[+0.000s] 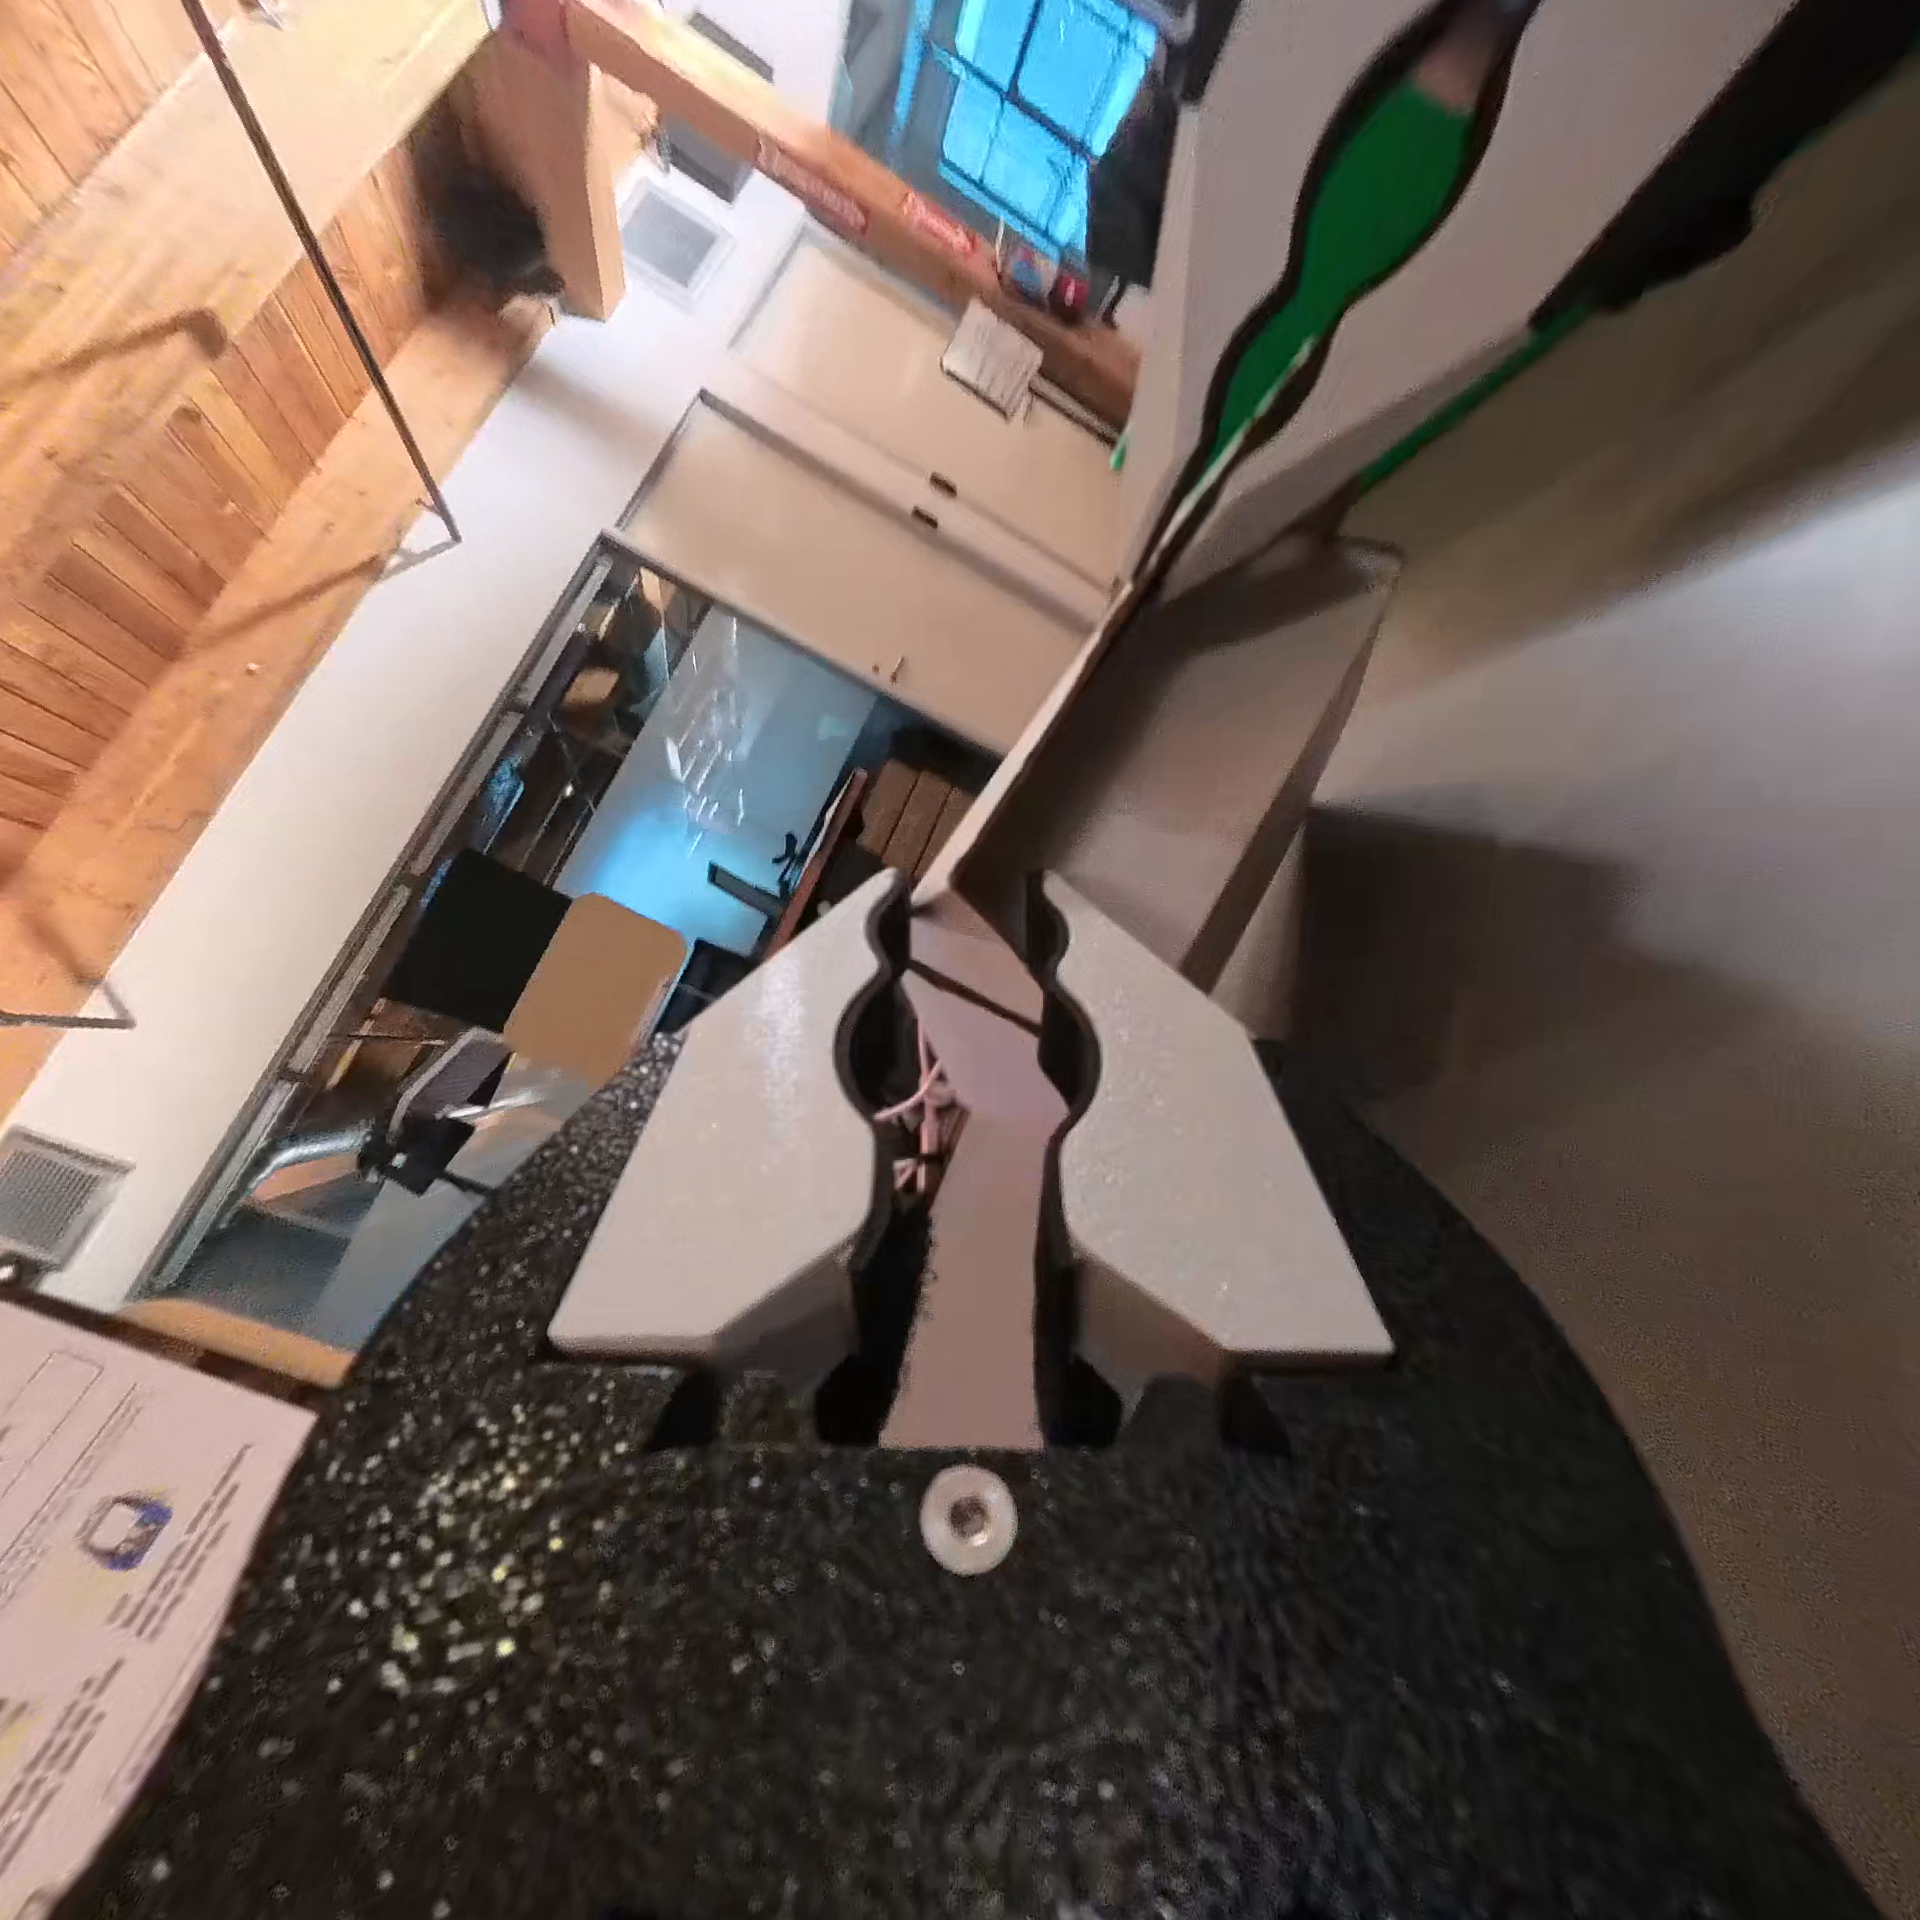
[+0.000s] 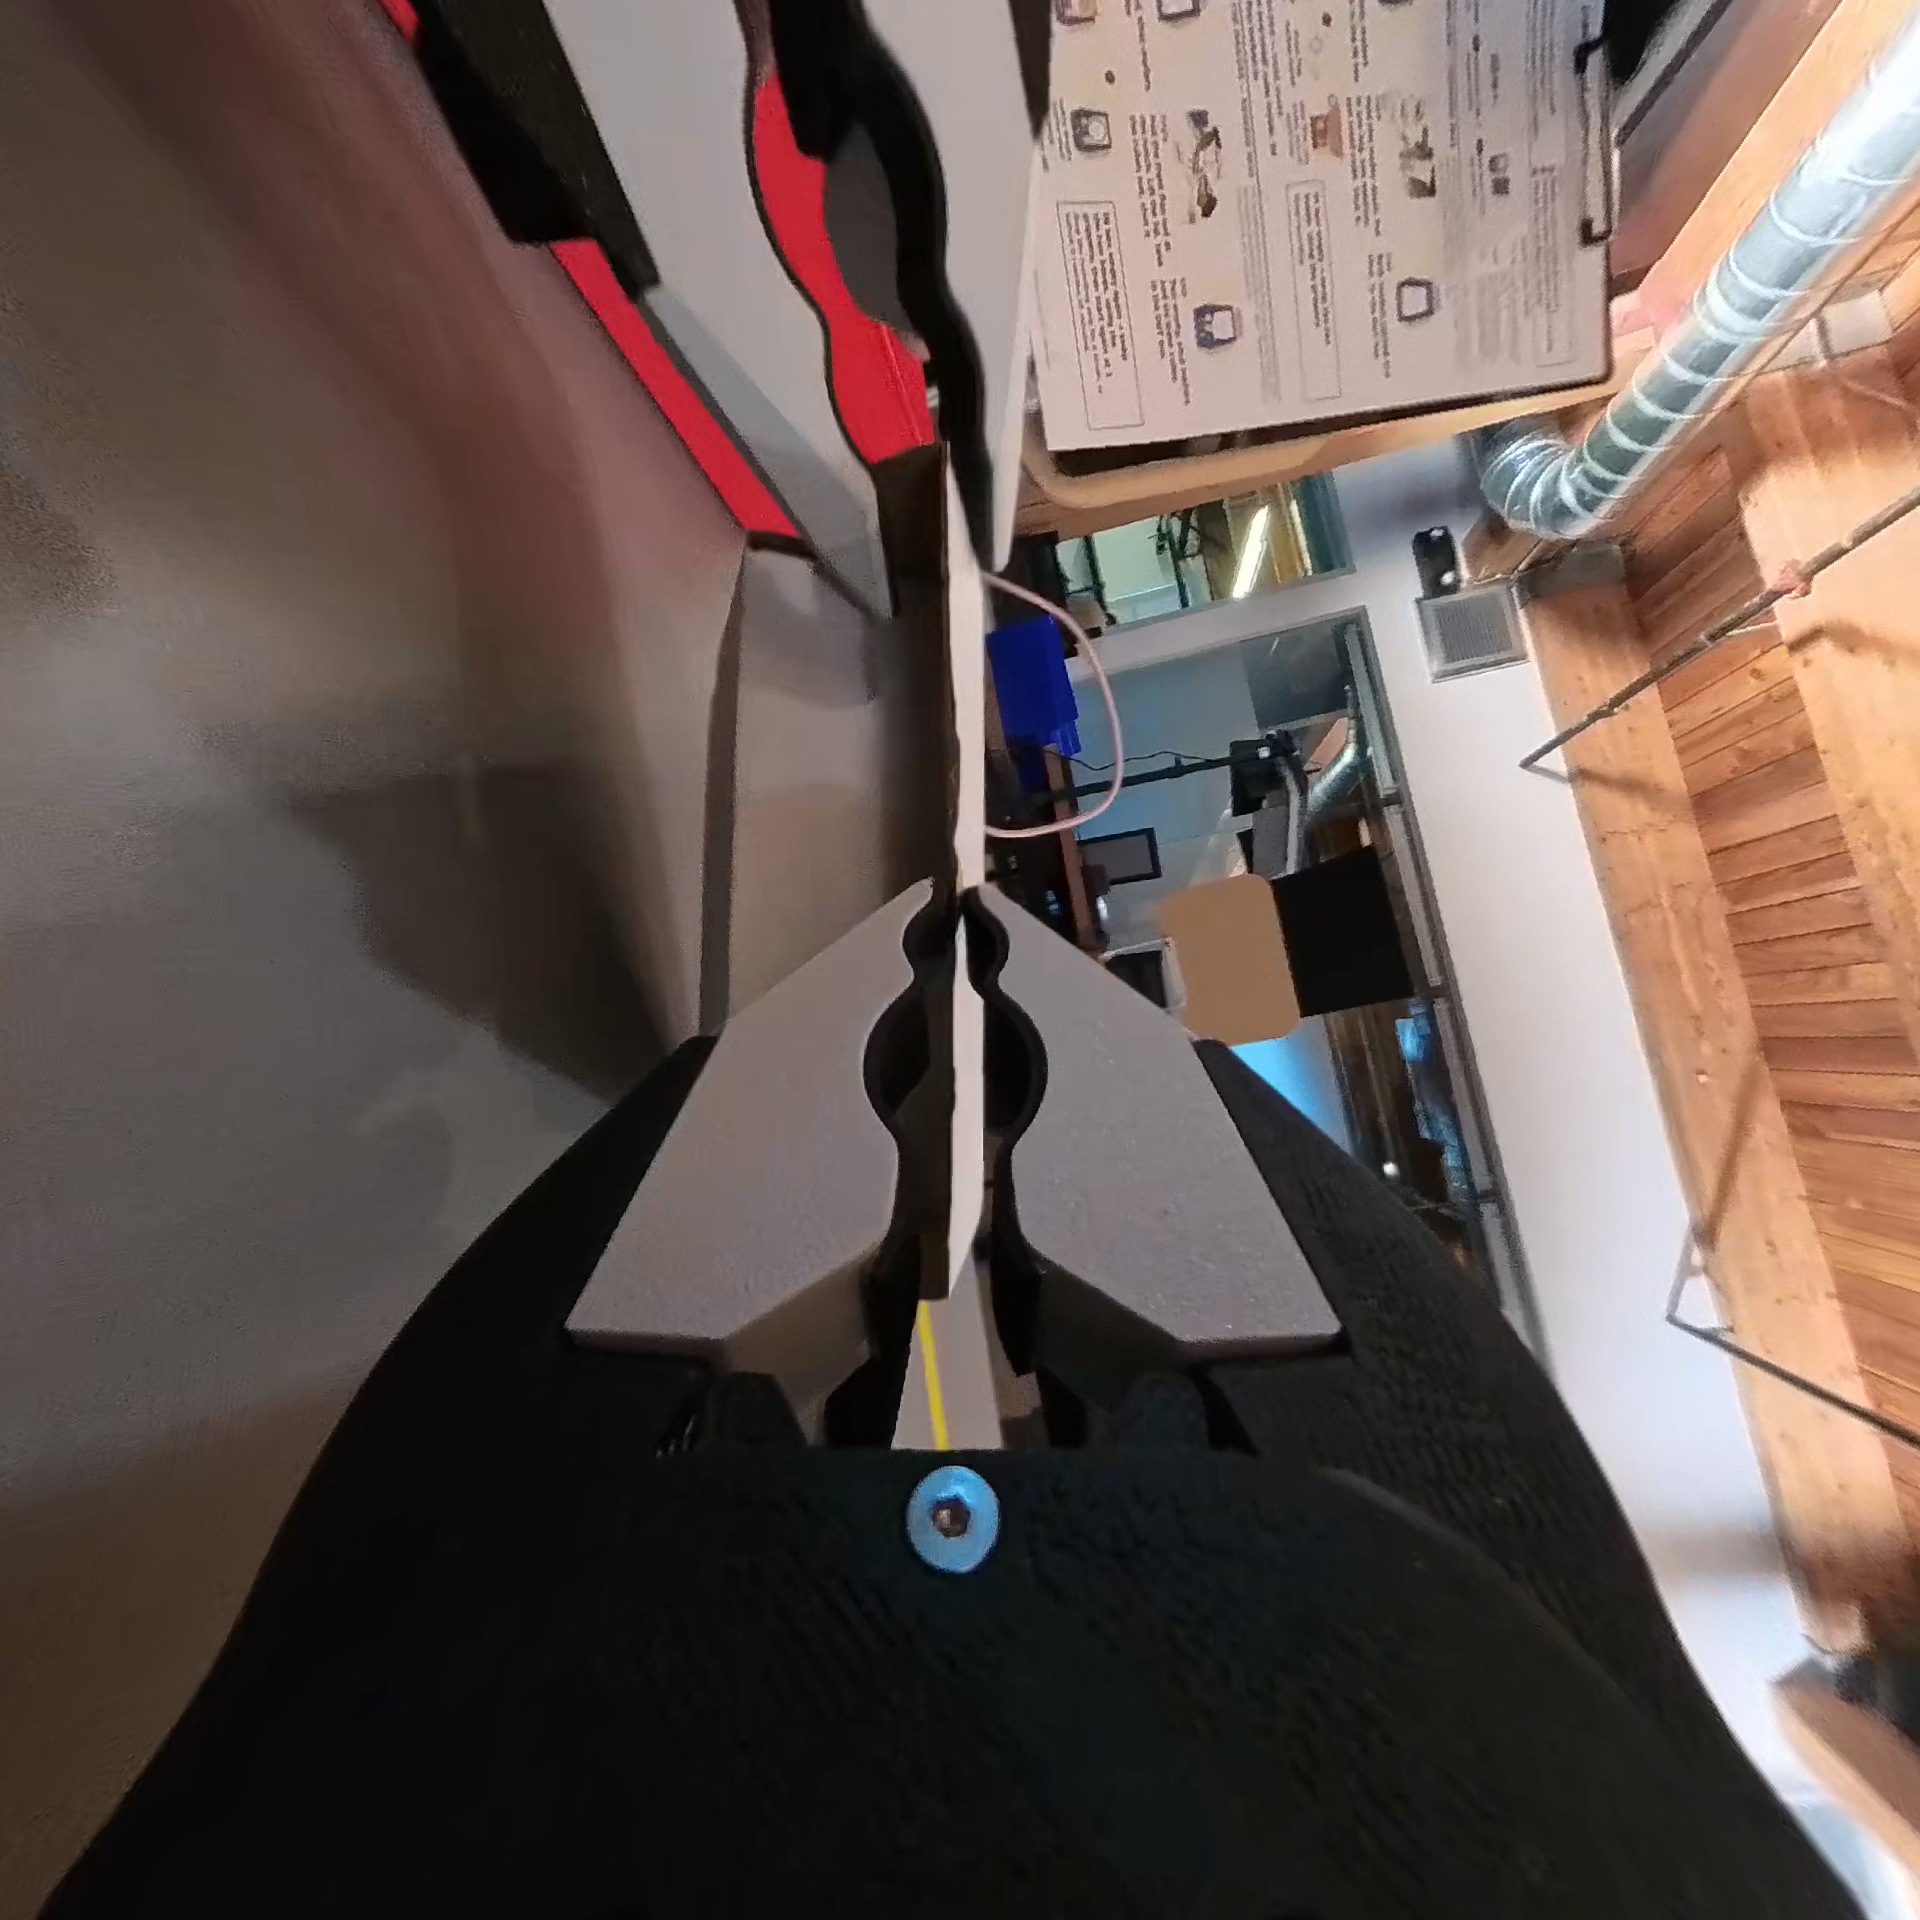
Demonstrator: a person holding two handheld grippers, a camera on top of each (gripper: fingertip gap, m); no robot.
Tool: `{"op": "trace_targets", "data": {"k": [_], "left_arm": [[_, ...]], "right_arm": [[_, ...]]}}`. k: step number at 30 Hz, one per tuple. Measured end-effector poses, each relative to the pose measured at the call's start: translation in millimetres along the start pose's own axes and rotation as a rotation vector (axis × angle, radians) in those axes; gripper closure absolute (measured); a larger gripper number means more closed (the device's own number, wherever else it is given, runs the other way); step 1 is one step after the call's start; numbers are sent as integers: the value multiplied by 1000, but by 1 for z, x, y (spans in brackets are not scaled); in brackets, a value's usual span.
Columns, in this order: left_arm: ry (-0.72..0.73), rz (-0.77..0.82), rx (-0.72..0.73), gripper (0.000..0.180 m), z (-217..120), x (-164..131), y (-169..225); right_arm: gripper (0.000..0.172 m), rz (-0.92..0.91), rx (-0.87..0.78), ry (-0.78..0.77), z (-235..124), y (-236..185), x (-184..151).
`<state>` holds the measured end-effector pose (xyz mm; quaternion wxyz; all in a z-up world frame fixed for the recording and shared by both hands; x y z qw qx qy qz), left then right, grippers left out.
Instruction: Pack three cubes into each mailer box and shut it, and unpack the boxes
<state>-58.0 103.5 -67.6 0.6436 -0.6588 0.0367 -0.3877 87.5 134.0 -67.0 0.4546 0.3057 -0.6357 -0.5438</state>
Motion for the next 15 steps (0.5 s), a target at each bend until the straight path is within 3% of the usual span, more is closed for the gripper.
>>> {"op": "trace_targets", "data": {"k": [4, 7, 15], "left_arm": [[-60, -100, 43, 169, 1, -5, -9], [-95, -223, 94, 175, -1, -11, -23], [-260, -301, 155, 175, 2, -24, -28]], "right_arm": [[163, -142, -104, 129, -8, 0, 15], [162, -216, -59, 214, -9, -11, 30], [160, -357, -50, 234, -5, -23, 49]]}}
Point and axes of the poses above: each gripper's, where its closed fingertips meet, z out along the fingers, x out of its top, y = z × x across the jaws, the point moved 7 cm from there along -z, back along the fingers, and after that the axes turned 9 degrees about y, right-handed, at the moved point
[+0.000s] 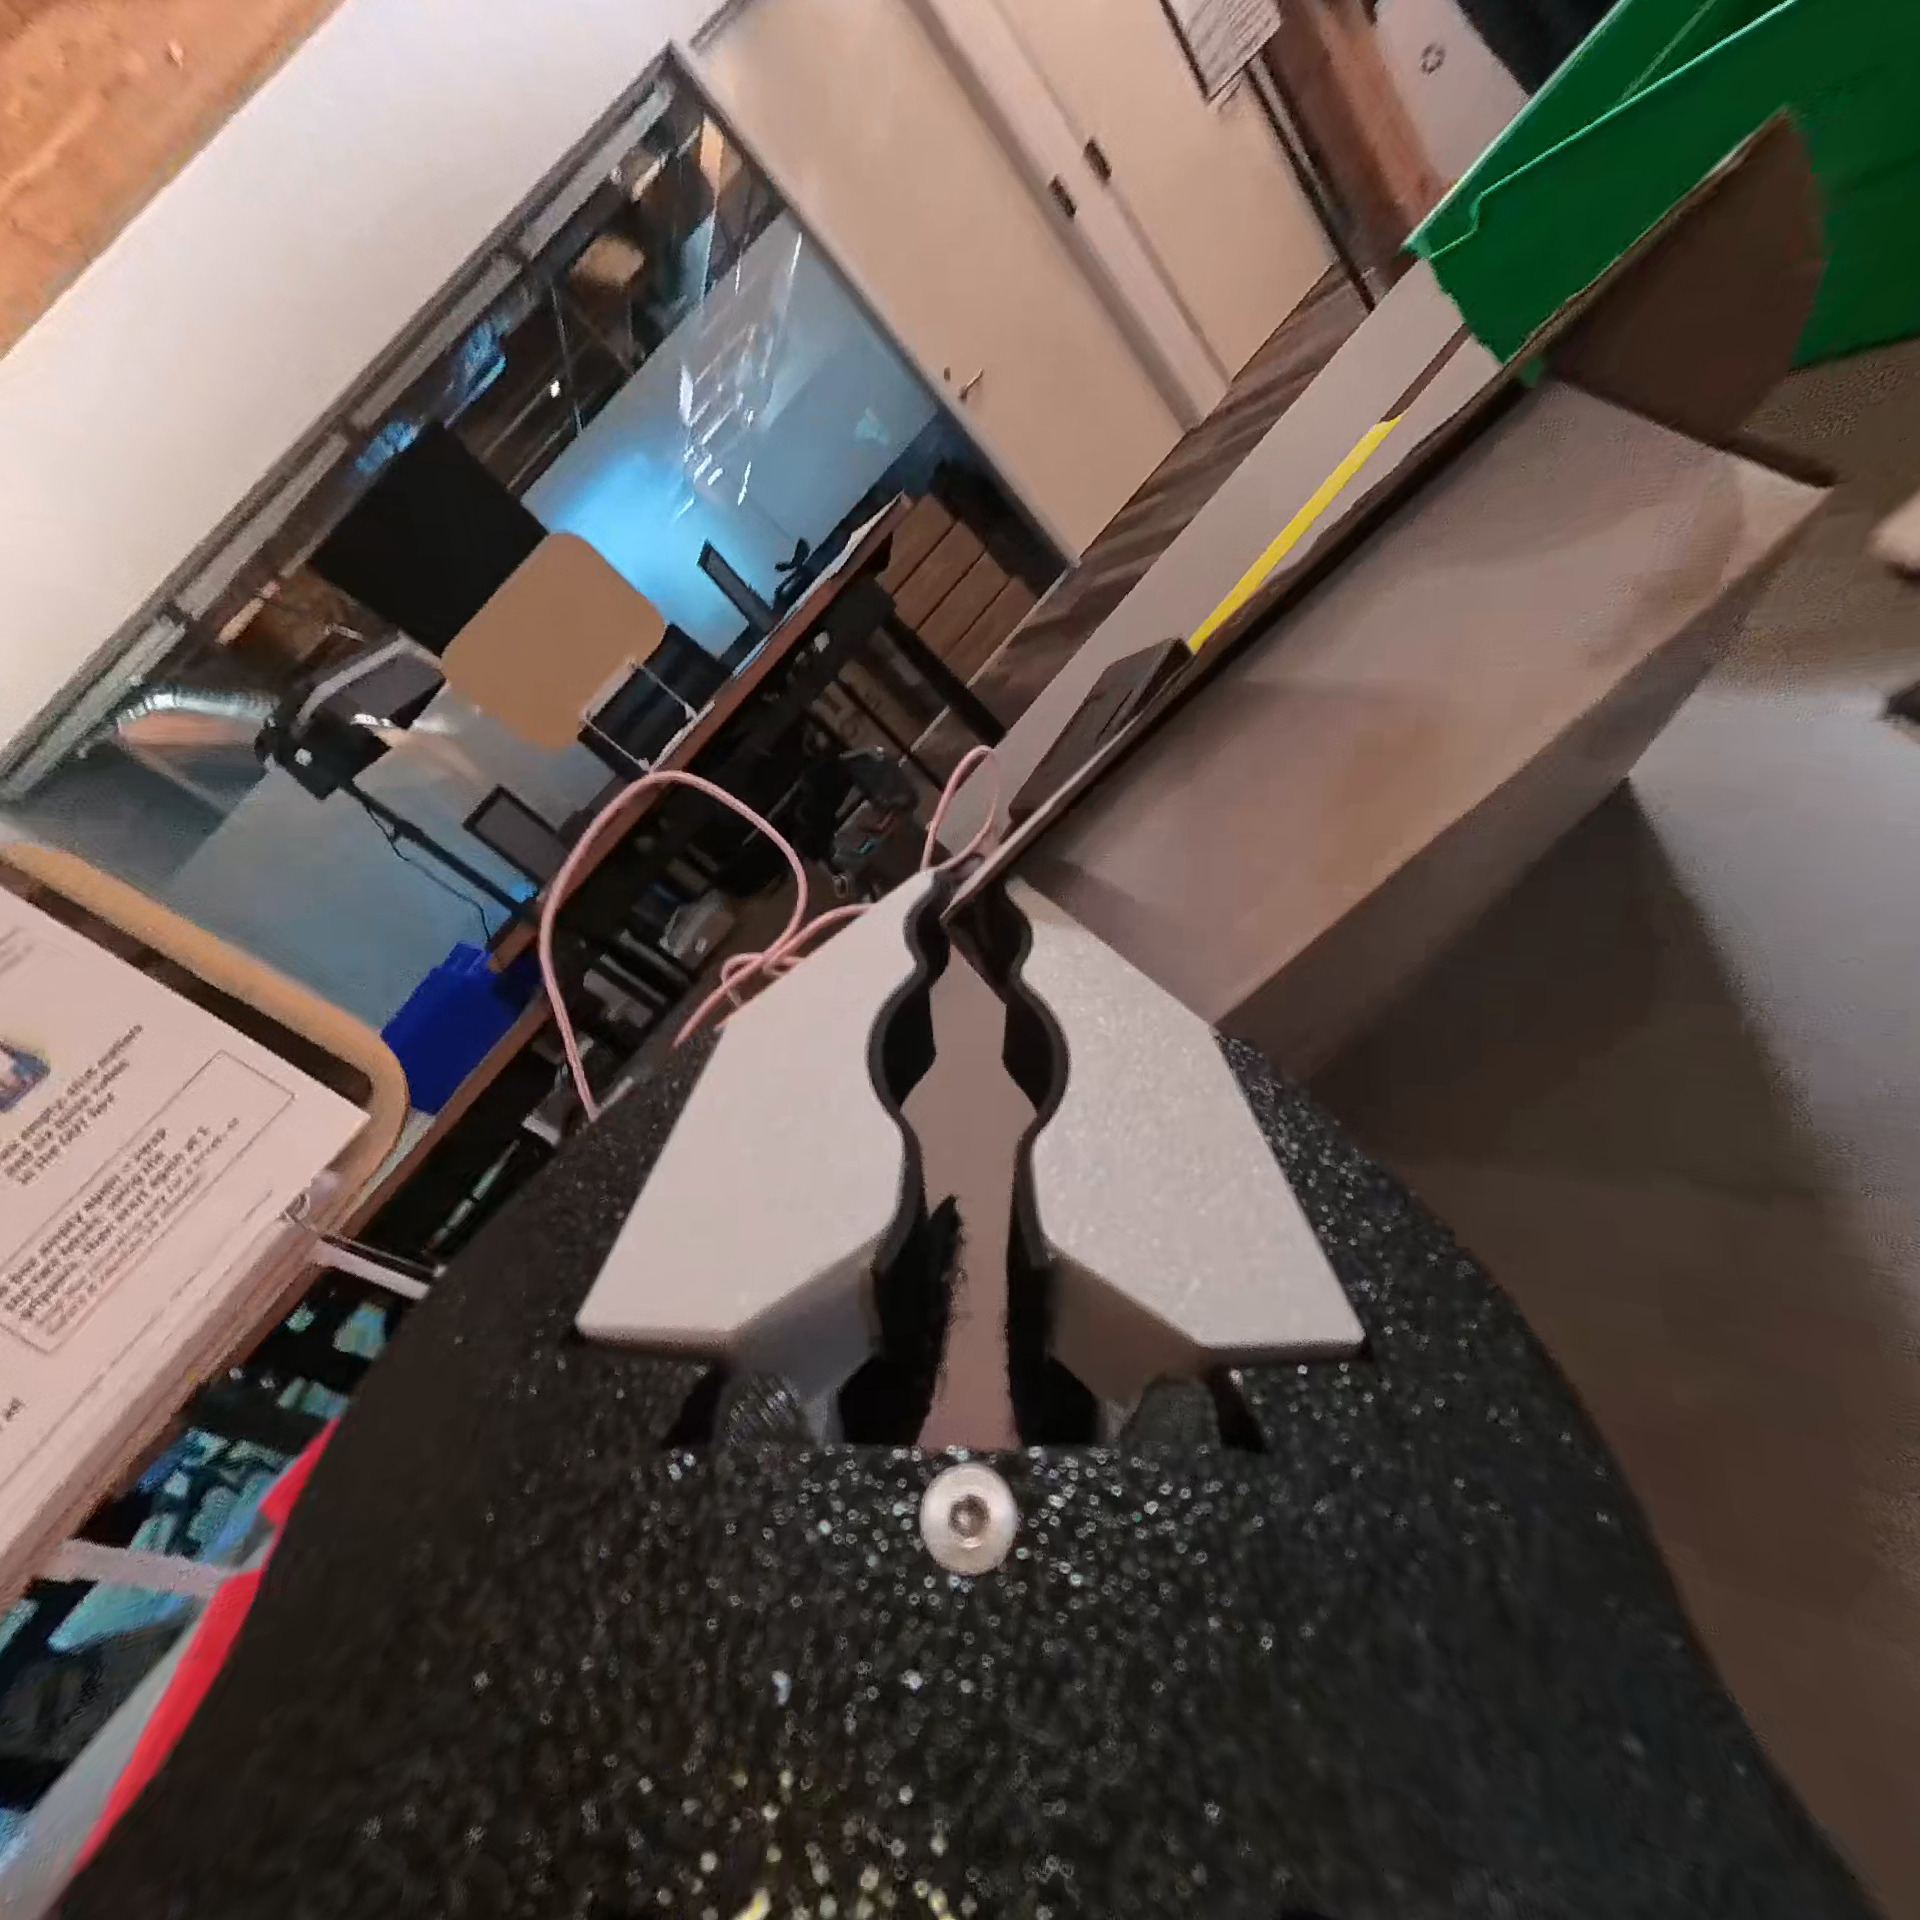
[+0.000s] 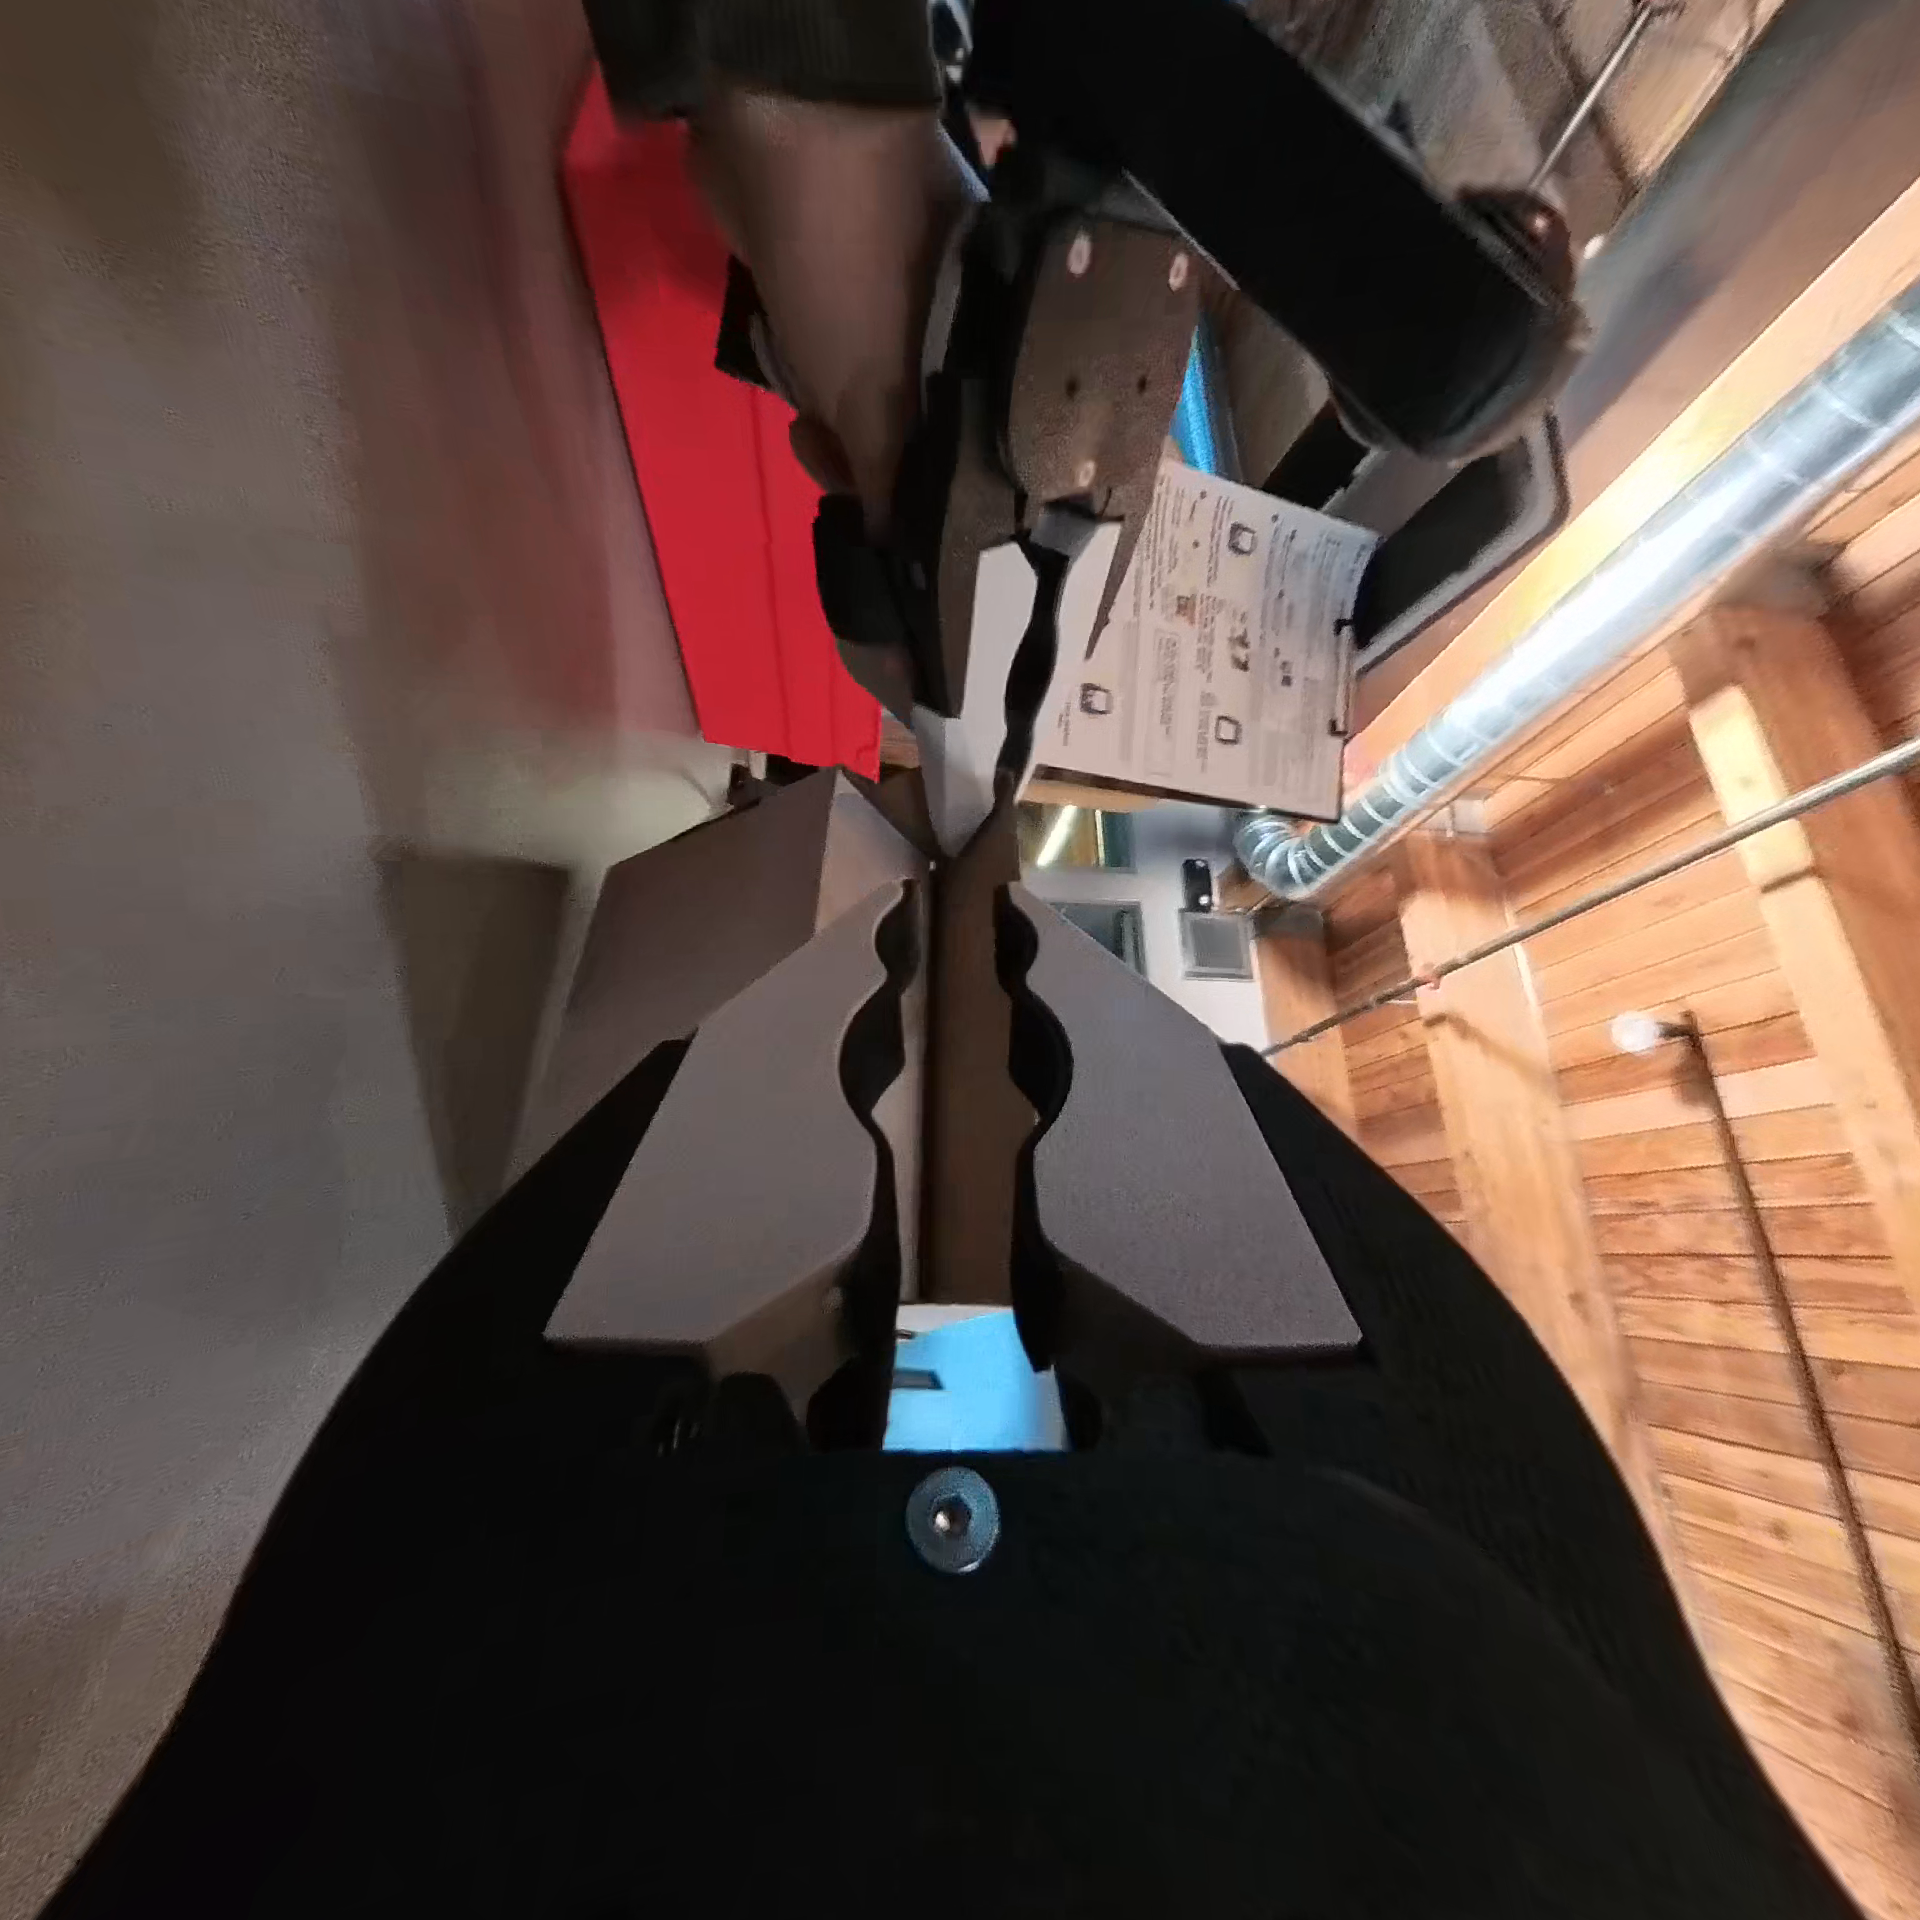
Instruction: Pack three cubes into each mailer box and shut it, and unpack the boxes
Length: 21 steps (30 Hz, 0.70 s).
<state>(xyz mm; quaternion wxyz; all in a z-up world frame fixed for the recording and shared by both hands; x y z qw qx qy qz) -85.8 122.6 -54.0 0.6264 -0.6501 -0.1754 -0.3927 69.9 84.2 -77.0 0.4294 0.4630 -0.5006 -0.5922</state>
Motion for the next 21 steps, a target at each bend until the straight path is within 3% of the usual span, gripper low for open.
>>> {"op": "trace_targets", "data": {"k": [2, 6, 8, 11, 16, 21], "left_arm": [[-21, -40, 1, 175, 1, -2, -2], [-36, -59, -8, 175, 0, 0, -3], [-39, -56, -12, 176, -1, 3, -4], [-39, -49, -8, 176, -3, 7, -7], [-33, -204, -20, 175, -4, 4, -13], [-41, -264, -22, 175, -3, 2, -13]], "right_arm": [[157, 51, 37, -59, 7, -4, -2], [131, 146, 110, -330, 23, -18, -30], [135, 174, 107, -372, 25, -23, -36], [136, 184, 142, -377, 27, -31, -35], [135, 314, 231, -314, 26, -28, -27], [136, 330, 263, -315, 24, -27, -28]]}}
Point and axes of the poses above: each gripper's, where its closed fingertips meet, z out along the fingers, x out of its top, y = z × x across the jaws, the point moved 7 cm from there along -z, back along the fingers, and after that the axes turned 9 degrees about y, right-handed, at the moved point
